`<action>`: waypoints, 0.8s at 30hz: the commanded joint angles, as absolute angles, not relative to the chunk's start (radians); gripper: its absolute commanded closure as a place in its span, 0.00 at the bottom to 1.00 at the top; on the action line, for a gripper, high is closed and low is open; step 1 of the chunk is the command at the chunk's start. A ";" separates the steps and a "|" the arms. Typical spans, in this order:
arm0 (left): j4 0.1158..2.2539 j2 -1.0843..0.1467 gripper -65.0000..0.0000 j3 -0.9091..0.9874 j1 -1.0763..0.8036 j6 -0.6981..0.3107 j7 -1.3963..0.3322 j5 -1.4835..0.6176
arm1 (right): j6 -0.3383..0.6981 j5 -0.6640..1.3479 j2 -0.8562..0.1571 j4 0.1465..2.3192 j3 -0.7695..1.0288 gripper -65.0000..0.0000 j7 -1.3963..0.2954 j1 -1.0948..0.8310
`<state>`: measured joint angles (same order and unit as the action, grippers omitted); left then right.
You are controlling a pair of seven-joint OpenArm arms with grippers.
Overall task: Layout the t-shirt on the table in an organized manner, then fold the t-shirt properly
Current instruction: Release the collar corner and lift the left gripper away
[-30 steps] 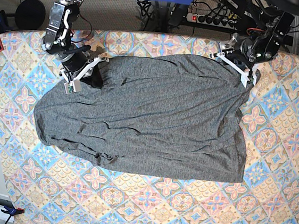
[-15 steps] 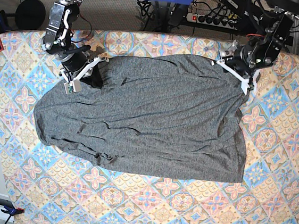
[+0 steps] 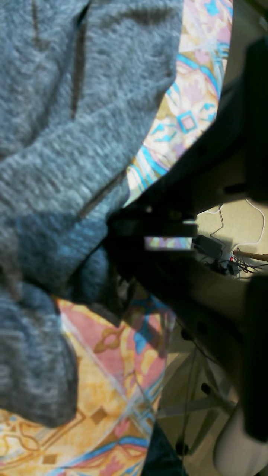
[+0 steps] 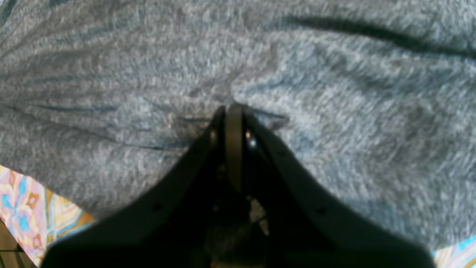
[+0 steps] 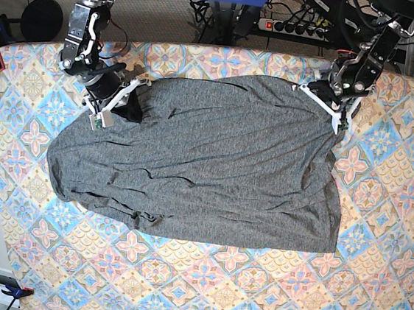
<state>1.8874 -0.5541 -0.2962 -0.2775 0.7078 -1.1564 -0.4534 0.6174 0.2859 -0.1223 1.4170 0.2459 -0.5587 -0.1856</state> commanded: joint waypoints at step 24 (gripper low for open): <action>2.041 -1.003 1.00 -0.305 -0.326 0.698 -1.139 -0.467 | 0.538 0.114 -0.131 1.379 0.246 1.00 -0.717 -0.205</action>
